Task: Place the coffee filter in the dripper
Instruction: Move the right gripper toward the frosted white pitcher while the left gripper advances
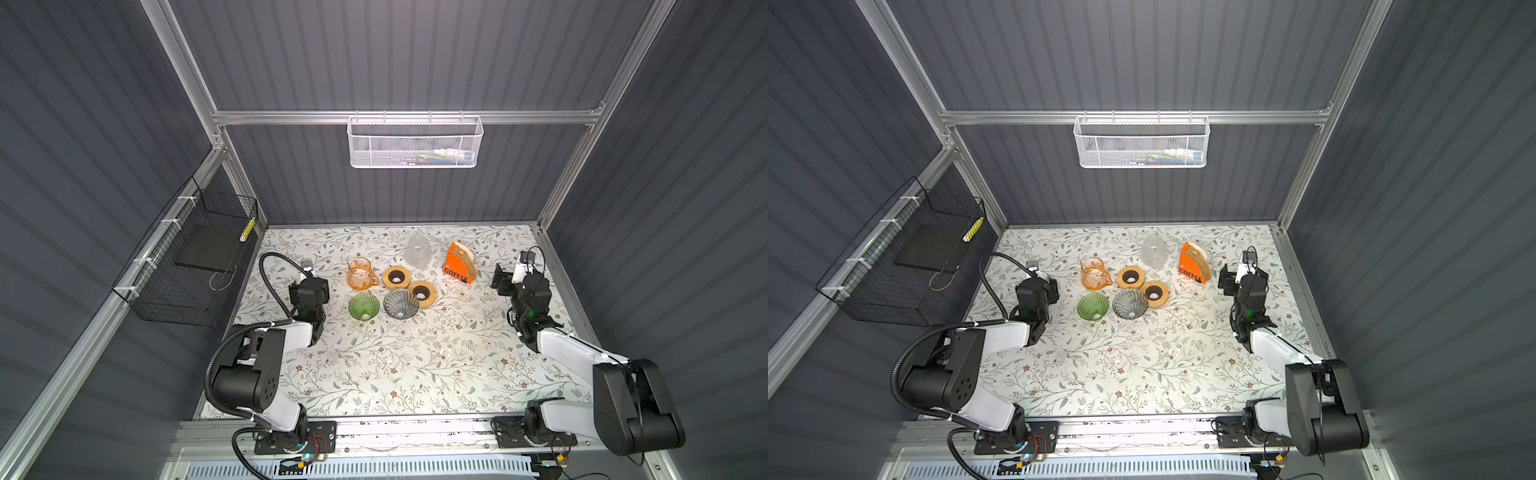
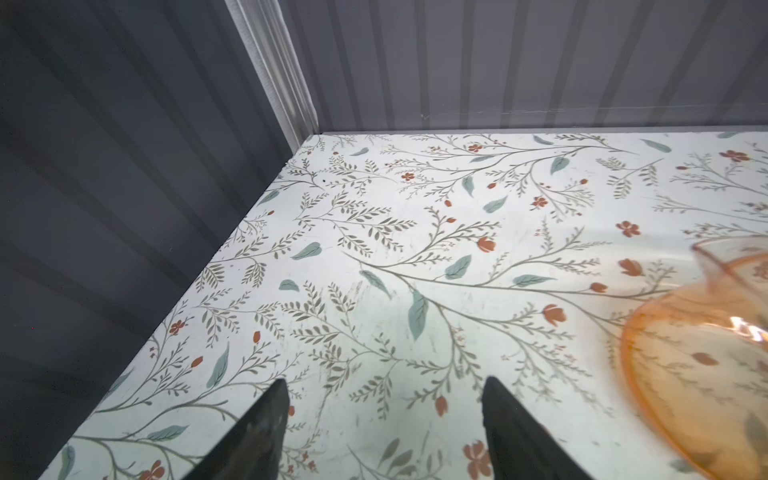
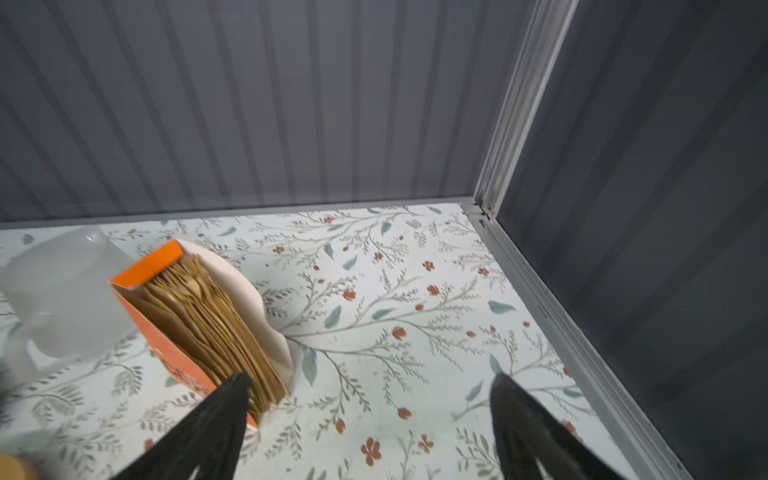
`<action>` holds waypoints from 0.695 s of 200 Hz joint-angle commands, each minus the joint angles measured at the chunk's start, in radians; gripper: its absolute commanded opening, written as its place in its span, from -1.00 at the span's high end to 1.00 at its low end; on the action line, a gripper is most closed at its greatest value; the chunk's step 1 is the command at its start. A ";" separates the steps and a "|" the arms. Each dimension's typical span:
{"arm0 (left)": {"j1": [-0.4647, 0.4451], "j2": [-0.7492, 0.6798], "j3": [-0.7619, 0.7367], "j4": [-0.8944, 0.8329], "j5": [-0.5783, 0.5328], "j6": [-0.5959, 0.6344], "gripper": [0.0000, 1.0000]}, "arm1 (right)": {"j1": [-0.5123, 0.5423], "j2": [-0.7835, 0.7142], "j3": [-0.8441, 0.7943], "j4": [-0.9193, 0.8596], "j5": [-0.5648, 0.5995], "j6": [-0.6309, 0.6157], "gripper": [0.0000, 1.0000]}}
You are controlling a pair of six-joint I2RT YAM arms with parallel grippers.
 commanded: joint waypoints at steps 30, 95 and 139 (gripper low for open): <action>-0.061 -0.123 0.256 -0.481 0.066 -0.177 -0.35 | 0.176 0.075 0.290 -0.417 0.028 0.048 -0.57; -0.071 -0.179 0.289 -0.641 0.326 -0.316 -0.20 | 0.347 0.405 0.612 -0.608 -0.139 0.222 -0.30; -0.074 -0.183 0.329 -0.723 0.404 -0.361 -0.21 | 0.410 0.637 0.838 -0.705 -0.139 0.242 -0.23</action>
